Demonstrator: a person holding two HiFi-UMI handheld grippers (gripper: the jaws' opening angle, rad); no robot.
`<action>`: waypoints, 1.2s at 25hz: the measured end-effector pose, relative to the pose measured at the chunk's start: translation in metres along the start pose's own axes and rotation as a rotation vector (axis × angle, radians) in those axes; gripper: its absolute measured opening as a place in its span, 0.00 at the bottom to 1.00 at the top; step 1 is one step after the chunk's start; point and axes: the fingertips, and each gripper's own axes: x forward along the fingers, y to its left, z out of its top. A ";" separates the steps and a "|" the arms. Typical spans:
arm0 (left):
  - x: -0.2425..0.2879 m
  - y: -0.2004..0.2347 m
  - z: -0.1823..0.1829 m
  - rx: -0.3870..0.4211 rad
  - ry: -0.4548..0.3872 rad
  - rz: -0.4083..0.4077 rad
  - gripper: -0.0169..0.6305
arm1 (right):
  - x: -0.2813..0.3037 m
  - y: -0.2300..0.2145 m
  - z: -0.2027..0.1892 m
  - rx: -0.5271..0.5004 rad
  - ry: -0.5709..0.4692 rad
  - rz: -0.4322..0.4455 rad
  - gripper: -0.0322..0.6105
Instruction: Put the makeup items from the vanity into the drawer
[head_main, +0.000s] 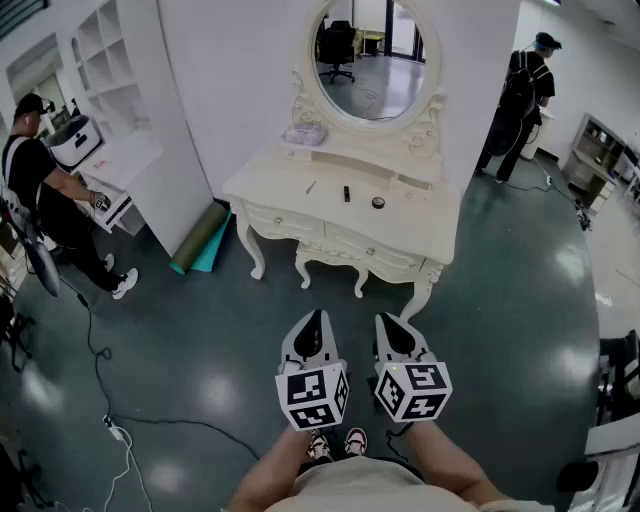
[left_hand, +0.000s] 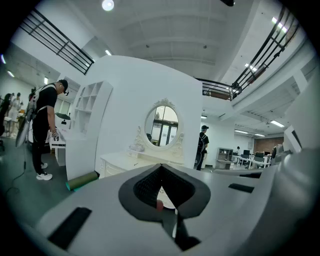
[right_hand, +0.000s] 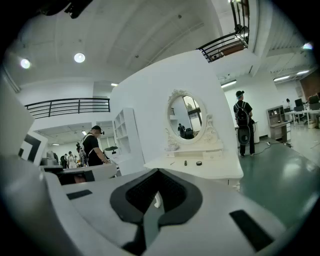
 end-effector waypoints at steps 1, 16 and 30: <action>0.001 0.001 0.000 0.001 0.001 0.000 0.03 | 0.002 0.000 0.000 0.000 0.000 0.000 0.08; 0.007 0.035 0.003 0.004 0.011 -0.020 0.03 | 0.023 0.019 0.008 0.105 -0.079 0.014 0.08; 0.025 0.082 -0.002 0.034 0.055 -0.056 0.03 | 0.045 0.021 -0.005 0.157 -0.083 -0.073 0.08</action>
